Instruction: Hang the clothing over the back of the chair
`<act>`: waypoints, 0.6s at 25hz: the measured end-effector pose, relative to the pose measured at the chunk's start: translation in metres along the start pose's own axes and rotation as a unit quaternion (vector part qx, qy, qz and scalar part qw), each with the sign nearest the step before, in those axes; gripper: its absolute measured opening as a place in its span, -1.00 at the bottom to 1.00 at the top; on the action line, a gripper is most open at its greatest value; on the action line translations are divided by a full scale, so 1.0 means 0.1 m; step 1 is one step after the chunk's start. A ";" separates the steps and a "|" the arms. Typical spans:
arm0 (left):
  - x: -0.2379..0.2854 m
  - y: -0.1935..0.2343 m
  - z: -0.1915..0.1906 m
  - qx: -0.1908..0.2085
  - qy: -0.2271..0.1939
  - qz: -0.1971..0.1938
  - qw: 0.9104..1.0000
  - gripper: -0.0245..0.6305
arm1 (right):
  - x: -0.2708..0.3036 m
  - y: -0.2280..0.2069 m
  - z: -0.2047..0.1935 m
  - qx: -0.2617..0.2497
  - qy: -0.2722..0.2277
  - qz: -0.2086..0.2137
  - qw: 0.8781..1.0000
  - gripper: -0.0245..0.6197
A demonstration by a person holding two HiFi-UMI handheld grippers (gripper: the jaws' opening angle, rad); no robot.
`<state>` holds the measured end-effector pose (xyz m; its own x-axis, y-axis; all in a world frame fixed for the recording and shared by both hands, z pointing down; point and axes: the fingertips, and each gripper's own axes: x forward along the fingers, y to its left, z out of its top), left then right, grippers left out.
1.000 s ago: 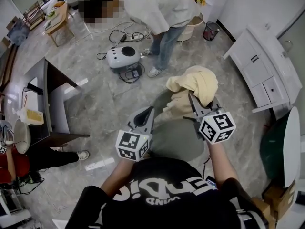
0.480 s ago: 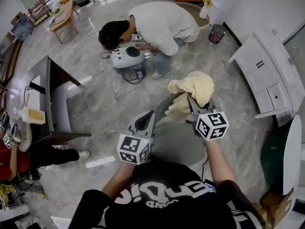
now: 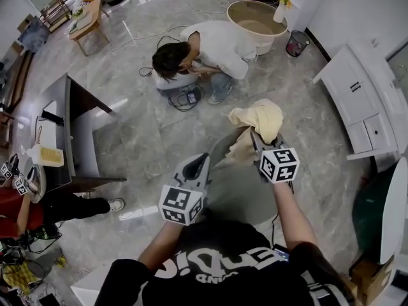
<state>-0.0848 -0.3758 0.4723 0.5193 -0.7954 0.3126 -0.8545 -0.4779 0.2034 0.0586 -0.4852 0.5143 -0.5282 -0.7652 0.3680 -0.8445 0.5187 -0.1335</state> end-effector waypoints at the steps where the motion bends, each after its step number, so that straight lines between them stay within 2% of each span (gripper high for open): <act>1: 0.01 0.00 -0.01 0.000 0.002 0.000 1.000 -0.88 | 0.04 -0.01 -0.04 0.000 0.004 0.001 1.000 -0.69; 9: 0.01 0.11 -0.04 0.000 0.013 0.007 1.000 -0.88 | 0.40 -0.02 -0.41 0.006 0.042 0.008 0.999 -0.69; 15: 0.07 0.10 -0.07 -0.002 0.020 0.013 1.000 -0.88 | 0.56 -0.20 -0.78 0.015 0.084 -0.001 0.996 -0.69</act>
<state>-0.0901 -0.3832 0.4832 0.4962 -0.7922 0.3552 -0.8682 -0.4552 0.1978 0.0533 -0.5086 0.6090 -0.5064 -0.6907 0.5163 -0.8492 0.5036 -0.1592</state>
